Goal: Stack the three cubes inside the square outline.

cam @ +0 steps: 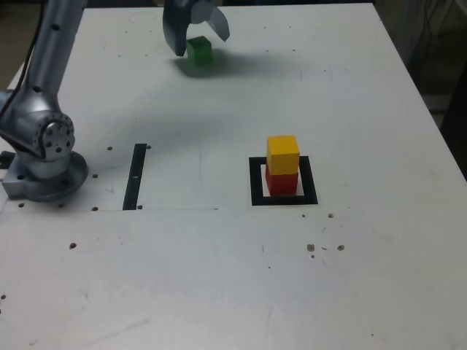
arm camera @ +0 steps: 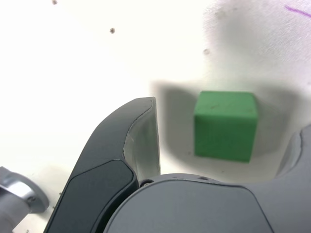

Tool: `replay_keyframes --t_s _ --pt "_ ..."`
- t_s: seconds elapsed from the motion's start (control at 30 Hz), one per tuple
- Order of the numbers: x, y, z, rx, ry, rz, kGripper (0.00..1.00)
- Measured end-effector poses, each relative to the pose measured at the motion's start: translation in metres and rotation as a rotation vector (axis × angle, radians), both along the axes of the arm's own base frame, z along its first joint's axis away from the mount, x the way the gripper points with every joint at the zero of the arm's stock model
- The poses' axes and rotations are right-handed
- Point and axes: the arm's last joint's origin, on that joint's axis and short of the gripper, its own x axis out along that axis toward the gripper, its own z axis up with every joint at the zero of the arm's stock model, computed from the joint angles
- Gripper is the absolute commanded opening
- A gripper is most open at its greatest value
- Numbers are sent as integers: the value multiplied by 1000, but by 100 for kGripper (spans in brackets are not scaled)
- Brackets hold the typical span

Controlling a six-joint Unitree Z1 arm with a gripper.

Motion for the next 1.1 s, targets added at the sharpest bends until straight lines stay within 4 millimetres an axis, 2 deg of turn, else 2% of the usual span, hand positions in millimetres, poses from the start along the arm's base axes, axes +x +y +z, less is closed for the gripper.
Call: replay_keyframes --t_s 0.23,0.47,0.8,1.03,1.1 --pt "0 7 -7 1 -2 1 81" --pt "0 7 -7 0 1 1 55" --pt "1 6 -10 -29 -27 -3 50" --pt "2 6 -13 -48 -45 -1 33" --pt "3 6 -13 -48 -47 -1 31"
